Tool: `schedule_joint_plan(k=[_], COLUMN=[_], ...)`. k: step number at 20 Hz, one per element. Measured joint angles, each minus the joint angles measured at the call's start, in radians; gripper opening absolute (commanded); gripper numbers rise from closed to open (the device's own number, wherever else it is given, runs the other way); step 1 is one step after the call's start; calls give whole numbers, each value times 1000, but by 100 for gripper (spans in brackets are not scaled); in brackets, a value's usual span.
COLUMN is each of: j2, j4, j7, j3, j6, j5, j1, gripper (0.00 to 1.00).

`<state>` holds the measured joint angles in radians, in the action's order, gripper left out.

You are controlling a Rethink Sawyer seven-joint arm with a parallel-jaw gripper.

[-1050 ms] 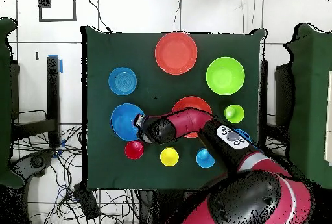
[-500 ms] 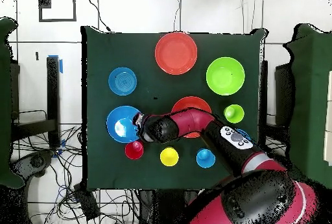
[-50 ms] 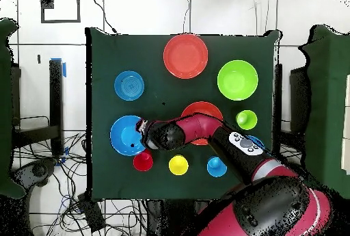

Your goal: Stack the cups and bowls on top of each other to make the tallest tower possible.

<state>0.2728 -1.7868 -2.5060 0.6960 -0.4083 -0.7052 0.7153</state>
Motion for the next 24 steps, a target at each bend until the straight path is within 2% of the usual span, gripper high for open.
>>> schedule_joint_plan(k=[7,8,18,24], j2=[7,11,49,94], j4=[0,0,-10,-9], j7=[0,0,0,0], j3=[0,0,-6,-57], j6=[0,5,77,130], j5=[-17,-28,-73,-90], j1=[-9,-17,-85,-158], gripper=[100,0,0,0])
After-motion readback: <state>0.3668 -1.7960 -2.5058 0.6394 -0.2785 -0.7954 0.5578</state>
